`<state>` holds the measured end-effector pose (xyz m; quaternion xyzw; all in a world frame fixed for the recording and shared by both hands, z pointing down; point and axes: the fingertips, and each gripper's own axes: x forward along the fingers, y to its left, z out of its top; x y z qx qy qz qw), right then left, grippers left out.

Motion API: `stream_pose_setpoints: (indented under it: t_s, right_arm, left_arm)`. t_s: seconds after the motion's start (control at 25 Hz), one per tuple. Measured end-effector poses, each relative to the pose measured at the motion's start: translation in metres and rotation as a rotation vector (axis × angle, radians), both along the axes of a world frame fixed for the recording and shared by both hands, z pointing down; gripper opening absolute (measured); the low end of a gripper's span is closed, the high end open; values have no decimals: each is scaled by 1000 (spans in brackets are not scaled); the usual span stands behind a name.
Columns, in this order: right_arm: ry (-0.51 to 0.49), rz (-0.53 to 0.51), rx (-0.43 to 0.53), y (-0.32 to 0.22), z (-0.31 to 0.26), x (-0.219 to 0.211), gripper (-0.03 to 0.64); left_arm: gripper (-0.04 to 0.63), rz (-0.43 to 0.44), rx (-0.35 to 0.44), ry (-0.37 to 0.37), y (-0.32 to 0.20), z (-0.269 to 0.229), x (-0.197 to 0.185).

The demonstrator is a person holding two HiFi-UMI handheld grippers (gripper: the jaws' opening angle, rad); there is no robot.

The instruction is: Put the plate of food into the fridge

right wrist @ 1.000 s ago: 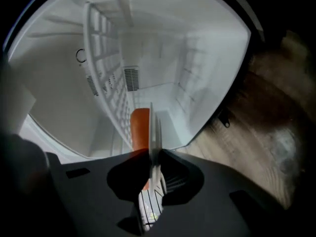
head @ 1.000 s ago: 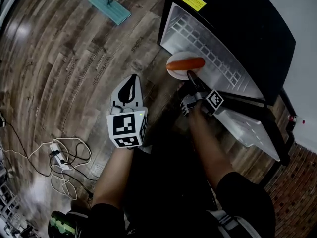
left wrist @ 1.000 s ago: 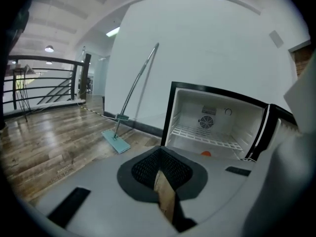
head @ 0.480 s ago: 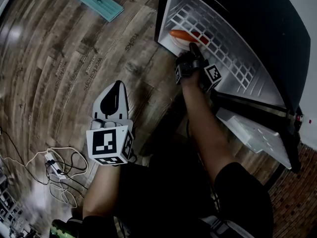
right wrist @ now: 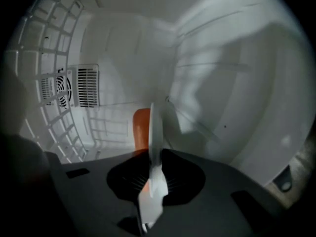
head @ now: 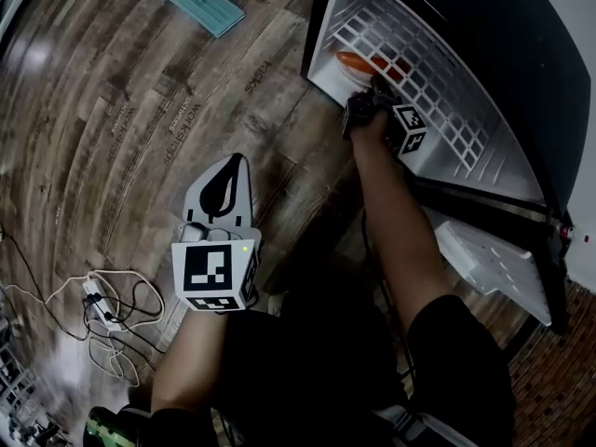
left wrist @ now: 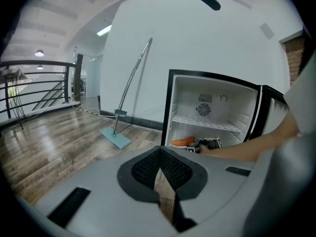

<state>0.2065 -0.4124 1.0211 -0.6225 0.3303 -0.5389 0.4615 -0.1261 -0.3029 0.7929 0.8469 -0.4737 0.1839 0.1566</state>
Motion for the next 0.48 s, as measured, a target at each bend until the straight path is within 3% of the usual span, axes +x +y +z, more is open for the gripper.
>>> stream_pose_setpoints:
  t_s: [0.16, 0.2, 0.32, 0.48]
  right_arm:
    - [52, -67, -22, -5, -11, -5, 71]
    - [88, -94, -16, -9, -18, -6, 99]
    - [230, -201, -41, -14, -28, -13, 229]
    - [468, -359, -113, -10, -21, -24, 268]
  left_arm:
    - [0, -4, -10, 21, -2, -3, -1]
    - [0, -7, -8, 26, -3, -4, -1]
    - [0, -4, -4, 29, -4, -6, 3]
    - [0, 22, -16, 34, -3, -5, 12]
